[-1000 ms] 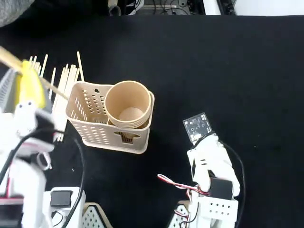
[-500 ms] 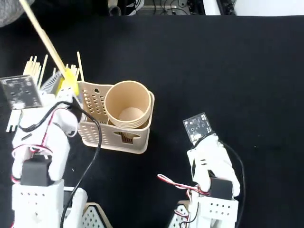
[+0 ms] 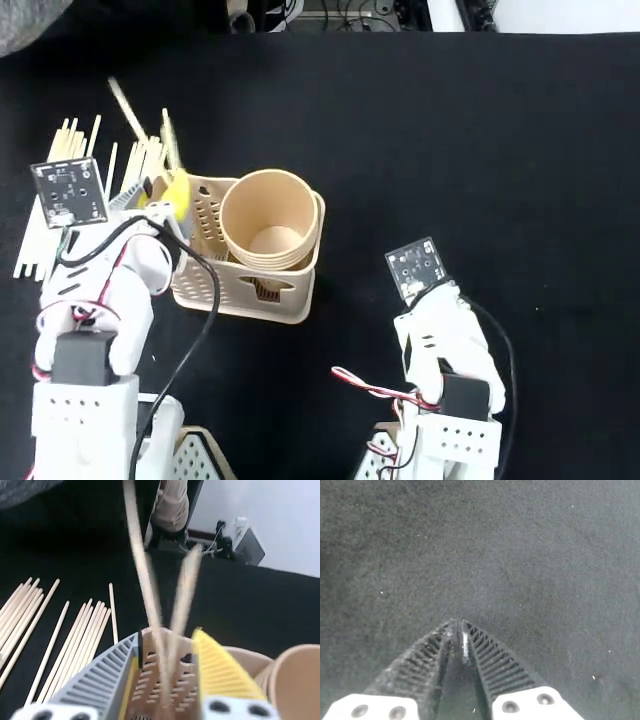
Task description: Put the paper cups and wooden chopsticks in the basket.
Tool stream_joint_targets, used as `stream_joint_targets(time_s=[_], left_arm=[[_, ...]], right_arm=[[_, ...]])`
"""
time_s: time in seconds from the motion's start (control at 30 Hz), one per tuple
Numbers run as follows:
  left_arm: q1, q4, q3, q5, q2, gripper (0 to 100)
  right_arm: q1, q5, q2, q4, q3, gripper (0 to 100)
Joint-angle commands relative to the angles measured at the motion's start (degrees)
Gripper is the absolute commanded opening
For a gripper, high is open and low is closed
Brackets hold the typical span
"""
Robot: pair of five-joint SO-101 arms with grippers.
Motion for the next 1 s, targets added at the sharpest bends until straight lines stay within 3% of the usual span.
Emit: stream_joint_targets(time_s=[0.0,0.2,0.33,0.47,0.63,0.8,0.97], left_arm=[[0.57,4.04,-6.46,0.35,-0.88,21],[-3.03,10.81,-12.26,-2.37,-8.09,21],[-13.05,20.31,-19.38,-5.01,-7.82,21],[-24.04,25.67,-23.96,-9.85,1.05,21],[-33.01,25.76,-25.01,-13.36,16.79,21],[-37.41,25.67,-25.10,-17.85,30.42,21],[-41.19,19.25,-24.57,-19.87,40.44,21]], right_arm=[[-0.62,0.53,-3.82,0.18,-0.22,1.1],[-0.62,0.53,-3.82,0.18,-0.22,1.1],[-0.62,0.53,-3.82,0.18,-0.22,1.1],[-0.62,0.53,-3.82,0.18,-0.22,1.1],[-0.62,0.53,-3.82,0.26,-0.22,1.1],[-0.62,0.53,-3.74,0.26,-0.22,1.1],[-0.62,0.53,-3.74,0.26,-0.22,1.1]])
